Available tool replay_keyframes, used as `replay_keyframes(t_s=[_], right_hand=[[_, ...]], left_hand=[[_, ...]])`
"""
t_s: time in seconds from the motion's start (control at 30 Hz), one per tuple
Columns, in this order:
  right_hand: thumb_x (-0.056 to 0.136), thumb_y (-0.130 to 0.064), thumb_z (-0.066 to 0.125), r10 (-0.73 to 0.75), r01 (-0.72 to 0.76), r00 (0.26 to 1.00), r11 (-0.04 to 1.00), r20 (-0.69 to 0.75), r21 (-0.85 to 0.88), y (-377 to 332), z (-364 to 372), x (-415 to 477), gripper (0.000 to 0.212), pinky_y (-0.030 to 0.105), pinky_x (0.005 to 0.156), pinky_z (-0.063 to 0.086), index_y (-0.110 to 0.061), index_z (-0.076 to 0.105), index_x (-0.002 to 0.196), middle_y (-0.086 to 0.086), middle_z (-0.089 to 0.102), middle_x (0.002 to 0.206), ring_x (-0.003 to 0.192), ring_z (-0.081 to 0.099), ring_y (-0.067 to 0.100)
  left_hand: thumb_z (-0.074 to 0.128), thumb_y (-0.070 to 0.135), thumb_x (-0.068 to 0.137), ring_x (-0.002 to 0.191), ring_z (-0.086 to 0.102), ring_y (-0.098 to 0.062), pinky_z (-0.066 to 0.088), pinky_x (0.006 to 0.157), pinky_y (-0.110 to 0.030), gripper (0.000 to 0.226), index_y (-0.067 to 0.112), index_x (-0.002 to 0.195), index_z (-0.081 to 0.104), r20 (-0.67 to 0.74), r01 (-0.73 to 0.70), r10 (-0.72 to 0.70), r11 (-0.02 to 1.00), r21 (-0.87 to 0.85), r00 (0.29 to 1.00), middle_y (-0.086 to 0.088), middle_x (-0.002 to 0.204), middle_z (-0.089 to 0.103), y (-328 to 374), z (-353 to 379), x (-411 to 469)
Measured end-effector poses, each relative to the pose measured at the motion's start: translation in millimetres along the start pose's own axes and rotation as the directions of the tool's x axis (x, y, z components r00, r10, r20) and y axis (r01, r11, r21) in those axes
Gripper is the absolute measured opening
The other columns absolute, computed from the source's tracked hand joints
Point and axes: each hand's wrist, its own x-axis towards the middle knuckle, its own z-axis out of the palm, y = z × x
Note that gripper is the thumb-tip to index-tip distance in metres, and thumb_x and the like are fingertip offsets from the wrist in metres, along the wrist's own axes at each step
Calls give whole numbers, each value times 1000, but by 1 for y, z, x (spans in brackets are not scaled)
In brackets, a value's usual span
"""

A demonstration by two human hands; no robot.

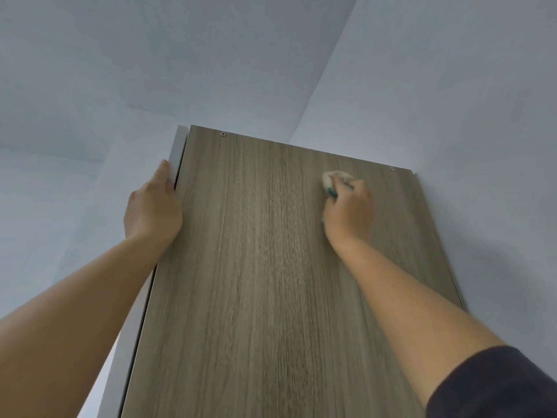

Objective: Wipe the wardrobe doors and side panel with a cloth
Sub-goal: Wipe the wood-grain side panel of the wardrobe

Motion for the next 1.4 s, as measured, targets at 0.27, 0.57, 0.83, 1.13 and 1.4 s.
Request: replay_keyframes(t_s=[0.27,0.57,0.83,1.13,1.4], right_hand=[[98,-13,50,-368,364,930,920,1,148,-115,33,-42,44,38,99,41,-17,46,142,14,50,128,116,43,28],[83,-8,67,-603,605,793,760,-88,240,-159,44,-89,33,43,77,45,-11,69,116,17,59,100,90,50,34],[84,-3,65,-690,684,720,688,-74,243,-143,40,-82,37,43,74,47,-11,67,120,16,60,104,91,51,33],[89,-18,38,-647,644,762,748,-39,161,-59,18,-57,44,46,75,52,-12,66,121,16,62,108,93,57,35],[84,0,50,-453,453,891,888,-25,78,47,-4,-32,44,45,75,50,-9,63,126,20,58,109,94,52,39]], left_hand=[[26,17,104,110,48,-36,36,80,-39,37,16,138,40,64,4,1,997,-73,998,-17,124,56,-1,-8,-4],[45,14,98,133,42,-22,29,104,-25,49,24,146,38,125,98,-57,933,-346,990,-6,144,47,-12,-8,1],[46,10,97,125,48,-26,35,97,-27,47,19,143,42,97,59,-31,954,-295,995,-6,129,56,-14,-7,-2],[27,6,98,126,41,-38,41,91,-53,39,13,135,36,50,-80,76,993,90,996,-15,122,54,-21,-8,-35],[28,5,100,137,34,-32,36,105,-51,48,15,147,28,46,-95,91,991,99,995,-11,144,45,-24,-10,-64]])
